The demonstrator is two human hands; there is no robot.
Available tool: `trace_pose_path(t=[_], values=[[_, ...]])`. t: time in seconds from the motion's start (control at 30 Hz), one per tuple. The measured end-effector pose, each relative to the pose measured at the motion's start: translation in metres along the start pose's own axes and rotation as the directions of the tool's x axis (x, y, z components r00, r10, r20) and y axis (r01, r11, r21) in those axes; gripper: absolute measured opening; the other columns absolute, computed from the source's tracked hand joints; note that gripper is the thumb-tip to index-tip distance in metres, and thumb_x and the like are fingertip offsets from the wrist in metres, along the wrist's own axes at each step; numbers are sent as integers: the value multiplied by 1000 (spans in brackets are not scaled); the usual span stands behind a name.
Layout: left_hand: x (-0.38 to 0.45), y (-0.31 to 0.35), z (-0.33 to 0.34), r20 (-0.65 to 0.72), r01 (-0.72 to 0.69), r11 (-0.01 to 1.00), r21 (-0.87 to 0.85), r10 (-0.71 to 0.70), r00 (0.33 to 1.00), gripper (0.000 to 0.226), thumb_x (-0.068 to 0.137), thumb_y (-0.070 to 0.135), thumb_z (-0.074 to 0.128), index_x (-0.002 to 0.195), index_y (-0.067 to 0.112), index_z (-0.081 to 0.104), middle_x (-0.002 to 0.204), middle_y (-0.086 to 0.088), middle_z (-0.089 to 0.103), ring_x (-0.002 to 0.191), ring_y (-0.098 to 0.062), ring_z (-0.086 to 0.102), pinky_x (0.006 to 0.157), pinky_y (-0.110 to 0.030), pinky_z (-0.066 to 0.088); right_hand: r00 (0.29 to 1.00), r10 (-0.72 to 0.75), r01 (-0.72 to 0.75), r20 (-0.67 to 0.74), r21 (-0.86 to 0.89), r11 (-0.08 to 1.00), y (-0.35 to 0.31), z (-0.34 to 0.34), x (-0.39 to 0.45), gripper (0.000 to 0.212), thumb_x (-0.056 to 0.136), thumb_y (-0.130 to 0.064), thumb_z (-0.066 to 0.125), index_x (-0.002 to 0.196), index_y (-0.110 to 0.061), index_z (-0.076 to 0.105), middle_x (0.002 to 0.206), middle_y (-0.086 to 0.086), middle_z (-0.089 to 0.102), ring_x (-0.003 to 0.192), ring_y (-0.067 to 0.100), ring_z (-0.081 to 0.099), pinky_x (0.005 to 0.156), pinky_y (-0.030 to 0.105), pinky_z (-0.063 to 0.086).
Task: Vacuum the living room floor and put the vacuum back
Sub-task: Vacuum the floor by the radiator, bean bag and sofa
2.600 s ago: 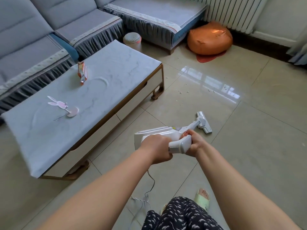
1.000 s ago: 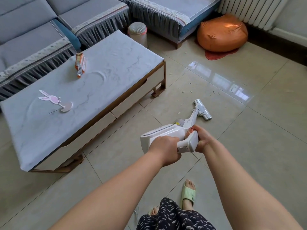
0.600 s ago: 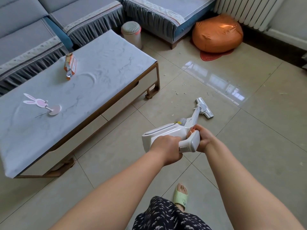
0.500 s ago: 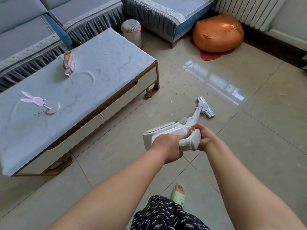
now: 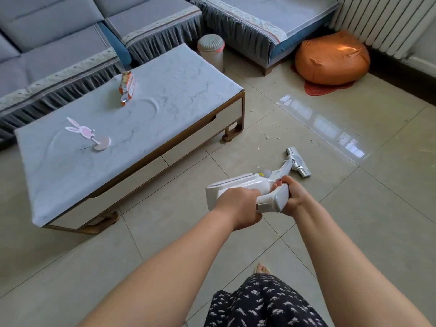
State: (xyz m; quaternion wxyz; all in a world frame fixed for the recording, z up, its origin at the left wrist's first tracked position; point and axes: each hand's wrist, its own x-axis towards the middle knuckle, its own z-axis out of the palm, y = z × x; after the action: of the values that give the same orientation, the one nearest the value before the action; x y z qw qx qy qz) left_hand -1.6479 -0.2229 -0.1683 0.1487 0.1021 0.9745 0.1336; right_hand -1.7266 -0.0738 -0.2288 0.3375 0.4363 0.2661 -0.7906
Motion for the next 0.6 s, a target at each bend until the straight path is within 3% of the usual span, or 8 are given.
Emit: trace_pose_path(t=[0.23, 0.6], values=[[-96, -44, -1, -41, 134, 989, -60, -136, 990, 19, 86, 30, 53, 101, 20, 54, 100, -6, 66, 92, -30, 58, 66, -30, 36, 1000, 0, 3, 16, -191, 982, 91, 36, -21, 10, 83, -10, 52, 73, -11, 50, 55, -3, 48, 38, 8, 49, 46, 18, 48], [-215, -104, 12, -39, 277, 957, -85, -281, 959, 23, 84, 32, 55, 105, 22, 56, 103, -6, 67, 95, -29, 59, 74, -31, 47, 997, 75, -76, -15, -334, 939, 225, 61, -19, 19, 81, -11, 53, 62, -13, 47, 48, -4, 49, 38, 7, 49, 45, 16, 46]])
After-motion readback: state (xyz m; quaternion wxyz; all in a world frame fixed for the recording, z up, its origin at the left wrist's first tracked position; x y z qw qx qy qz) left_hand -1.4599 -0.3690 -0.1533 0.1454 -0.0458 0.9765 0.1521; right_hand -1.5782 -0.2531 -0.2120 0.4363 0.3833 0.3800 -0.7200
